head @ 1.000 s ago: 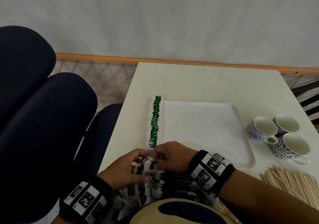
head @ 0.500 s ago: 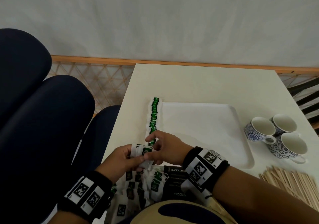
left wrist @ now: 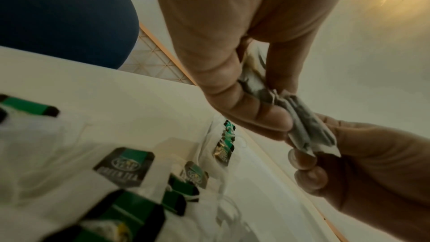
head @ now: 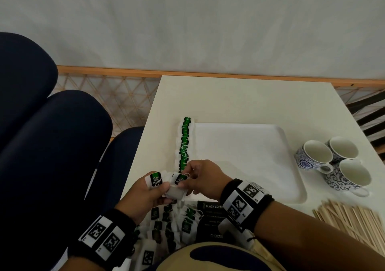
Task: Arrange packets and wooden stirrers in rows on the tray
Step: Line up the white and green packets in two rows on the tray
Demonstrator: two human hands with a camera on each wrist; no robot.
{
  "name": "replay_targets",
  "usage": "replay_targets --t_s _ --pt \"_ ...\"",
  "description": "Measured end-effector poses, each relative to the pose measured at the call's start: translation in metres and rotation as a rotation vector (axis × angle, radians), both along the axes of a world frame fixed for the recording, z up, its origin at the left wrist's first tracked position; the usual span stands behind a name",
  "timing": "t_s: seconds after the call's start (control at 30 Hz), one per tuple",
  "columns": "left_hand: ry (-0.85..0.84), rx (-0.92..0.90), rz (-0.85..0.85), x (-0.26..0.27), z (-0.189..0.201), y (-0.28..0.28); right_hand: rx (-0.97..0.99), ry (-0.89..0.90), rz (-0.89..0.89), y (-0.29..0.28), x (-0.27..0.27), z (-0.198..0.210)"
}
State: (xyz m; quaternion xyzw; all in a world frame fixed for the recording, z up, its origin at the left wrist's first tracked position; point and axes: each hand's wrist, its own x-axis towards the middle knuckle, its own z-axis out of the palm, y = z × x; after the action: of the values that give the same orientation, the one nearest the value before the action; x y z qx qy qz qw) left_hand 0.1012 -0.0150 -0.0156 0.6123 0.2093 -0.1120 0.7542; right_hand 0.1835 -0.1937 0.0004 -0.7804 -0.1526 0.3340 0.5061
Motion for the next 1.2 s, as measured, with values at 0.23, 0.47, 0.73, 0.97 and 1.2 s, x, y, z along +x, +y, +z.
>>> replay_targets --t_s 0.23,0.47,0.73,0.97,1.2 --pt "0.019 0.012 0.1 0.004 -0.003 0.003 -0.025 0.007 -0.041 -0.005 0.011 -0.011" --pt "0.025 0.076 0.293 0.008 -0.013 0.025 -0.301 -0.229 -0.037 -0.013 0.028 -0.031" --pt "0.044 0.119 0.269 0.007 -0.021 0.026 -0.395 -0.227 0.191 0.006 0.018 -0.038" --pt "0.036 0.132 0.249 0.005 -0.017 0.023 -0.427 -0.308 0.212 0.008 0.015 -0.047" --pt "0.052 0.138 0.245 0.006 -0.019 0.022 -0.509 -0.413 0.357 0.02 0.009 -0.044"
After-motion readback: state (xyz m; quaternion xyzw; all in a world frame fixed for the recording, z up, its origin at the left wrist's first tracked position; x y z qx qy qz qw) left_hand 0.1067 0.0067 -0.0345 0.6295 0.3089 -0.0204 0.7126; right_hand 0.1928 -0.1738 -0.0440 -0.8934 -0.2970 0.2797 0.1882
